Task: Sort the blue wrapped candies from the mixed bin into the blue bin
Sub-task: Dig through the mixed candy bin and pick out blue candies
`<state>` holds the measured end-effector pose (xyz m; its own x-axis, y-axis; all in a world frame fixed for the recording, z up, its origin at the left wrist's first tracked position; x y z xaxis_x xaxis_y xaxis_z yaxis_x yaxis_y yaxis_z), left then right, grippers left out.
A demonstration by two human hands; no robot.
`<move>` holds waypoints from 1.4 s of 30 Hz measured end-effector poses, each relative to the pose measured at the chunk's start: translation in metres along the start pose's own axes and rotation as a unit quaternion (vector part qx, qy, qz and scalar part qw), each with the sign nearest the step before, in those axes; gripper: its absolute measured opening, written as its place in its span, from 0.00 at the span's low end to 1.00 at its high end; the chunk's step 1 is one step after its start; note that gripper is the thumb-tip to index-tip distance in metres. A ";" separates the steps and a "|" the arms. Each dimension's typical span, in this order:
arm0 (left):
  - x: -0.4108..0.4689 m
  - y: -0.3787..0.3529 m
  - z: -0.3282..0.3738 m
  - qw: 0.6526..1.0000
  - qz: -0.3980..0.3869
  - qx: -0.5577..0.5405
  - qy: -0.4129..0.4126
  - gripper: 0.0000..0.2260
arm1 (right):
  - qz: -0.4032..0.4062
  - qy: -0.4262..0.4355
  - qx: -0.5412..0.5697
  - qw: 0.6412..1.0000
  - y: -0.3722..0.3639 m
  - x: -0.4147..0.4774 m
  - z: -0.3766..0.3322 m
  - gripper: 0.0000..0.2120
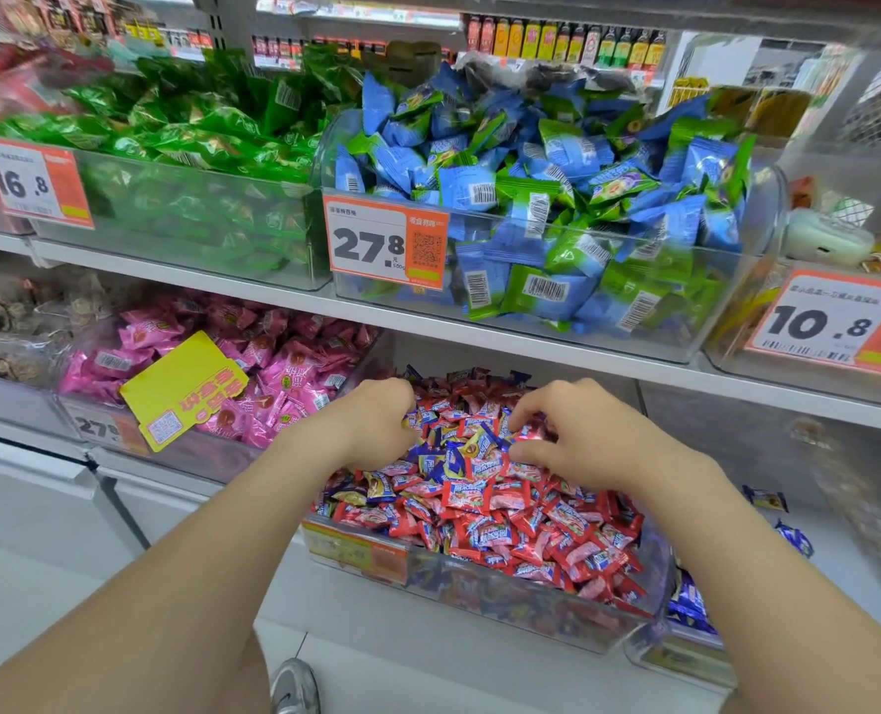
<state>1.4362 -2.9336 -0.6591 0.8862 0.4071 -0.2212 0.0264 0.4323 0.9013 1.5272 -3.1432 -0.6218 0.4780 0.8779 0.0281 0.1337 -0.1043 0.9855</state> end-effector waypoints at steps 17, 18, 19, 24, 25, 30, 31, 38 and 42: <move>-0.014 -0.006 0.036 0.998 0.017 -0.052 -0.003 0.22 | 0.060 -0.087 -0.032 0.994 -0.005 0.000 0.017 0.10; -0.013 -0.006 0.036 0.999 0.019 -0.035 -0.005 0.23 | 0.068 -0.078 -0.020 0.994 -0.004 -0.001 0.015 0.11; -0.013 -0.006 0.036 1.000 0.015 -0.021 -0.008 0.22 | 0.074 -0.069 0.001 0.995 -0.002 -0.002 0.011 0.13; -0.018 -0.007 0.038 0.998 -0.035 -0.006 -0.047 0.10 | 0.006 -0.056 -0.009 0.998 -0.007 -0.005 0.001 0.15; -0.017 -0.006 0.038 0.998 -0.031 -0.019 -0.053 0.09 | -0.002 -0.058 -0.004 0.998 -0.009 -0.004 0.000 0.14; -0.012 -0.002 0.033 0.996 0.000 -0.079 -0.046 0.14 | 0.040 -0.077 0.091 0.992 -0.004 0.000 -0.006 0.20; -0.012 -0.002 0.033 0.996 -0.001 -0.082 -0.042 0.15 | 0.054 -0.076 0.096 0.991 -0.001 0.000 -0.009 0.21; -0.013 -0.002 0.028 0.992 -0.021 -0.121 -0.029 0.10 | 0.109 -0.051 0.095 0.988 -0.009 0.003 -0.002 0.23; -0.015 0.010 0.030 0.988 0.037 -0.147 -0.039 0.10 | 0.117 -0.071 0.033 0.990 -0.012 0.006 0.001 0.15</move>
<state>1.4367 -2.9598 -0.6358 0.9142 0.3874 -0.1194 -0.1644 0.6235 0.7643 1.5289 -3.1375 -0.6341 0.6185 0.7525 0.2261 0.0599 -0.3320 0.9414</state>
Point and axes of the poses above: each hand's wrist, its own x-axis towards the middle knuckle, its own y-axis out of the back of the hand, z = x × y, the point moved 5 cm from there along x, towards the middle knuckle, and after that the axes turned 11 degrees about y, right-handed, at the moved point
